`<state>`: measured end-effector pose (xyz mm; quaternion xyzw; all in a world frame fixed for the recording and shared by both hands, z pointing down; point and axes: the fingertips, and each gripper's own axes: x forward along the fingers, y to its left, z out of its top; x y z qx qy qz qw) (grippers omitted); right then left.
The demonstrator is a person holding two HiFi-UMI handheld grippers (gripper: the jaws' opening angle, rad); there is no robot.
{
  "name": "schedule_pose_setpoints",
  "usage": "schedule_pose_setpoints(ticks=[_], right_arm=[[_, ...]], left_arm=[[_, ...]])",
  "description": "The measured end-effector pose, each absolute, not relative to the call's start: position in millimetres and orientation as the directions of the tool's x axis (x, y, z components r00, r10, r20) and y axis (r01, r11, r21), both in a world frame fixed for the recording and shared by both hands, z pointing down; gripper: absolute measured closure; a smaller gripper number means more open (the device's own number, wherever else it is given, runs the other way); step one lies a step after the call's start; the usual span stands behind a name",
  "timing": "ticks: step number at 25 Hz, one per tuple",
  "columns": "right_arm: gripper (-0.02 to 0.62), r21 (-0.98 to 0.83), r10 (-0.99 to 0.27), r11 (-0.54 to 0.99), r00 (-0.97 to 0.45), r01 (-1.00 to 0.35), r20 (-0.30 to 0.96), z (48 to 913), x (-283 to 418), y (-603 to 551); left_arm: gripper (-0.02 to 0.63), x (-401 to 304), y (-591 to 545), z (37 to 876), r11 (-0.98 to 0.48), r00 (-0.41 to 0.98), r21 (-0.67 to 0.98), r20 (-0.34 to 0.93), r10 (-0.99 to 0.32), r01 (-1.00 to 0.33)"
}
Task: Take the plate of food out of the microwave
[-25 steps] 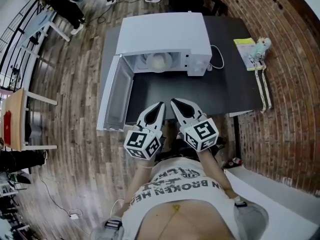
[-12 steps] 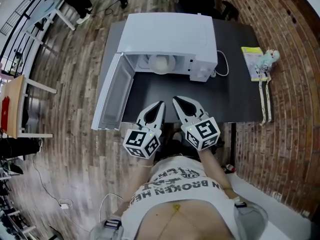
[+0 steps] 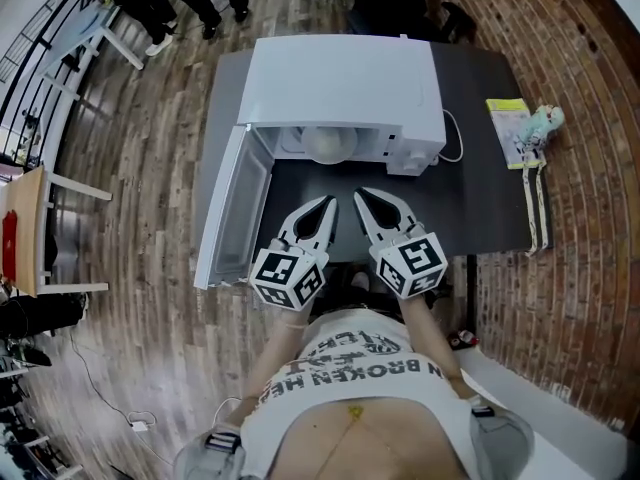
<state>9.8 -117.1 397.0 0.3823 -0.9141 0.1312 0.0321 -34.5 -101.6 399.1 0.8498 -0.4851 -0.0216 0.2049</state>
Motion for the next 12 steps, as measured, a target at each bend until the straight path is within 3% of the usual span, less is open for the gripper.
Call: schedule_pose_setpoints(ticks=[12], right_arm=[[0.586,-0.224,-0.73,0.618,-0.656,-0.754,0.194,409.4,-47.1,-181.1]], left_arm=[[0.6,-91.0,-168.9,410.9,-0.495,0.586,0.377,0.181,-0.79,-0.783]])
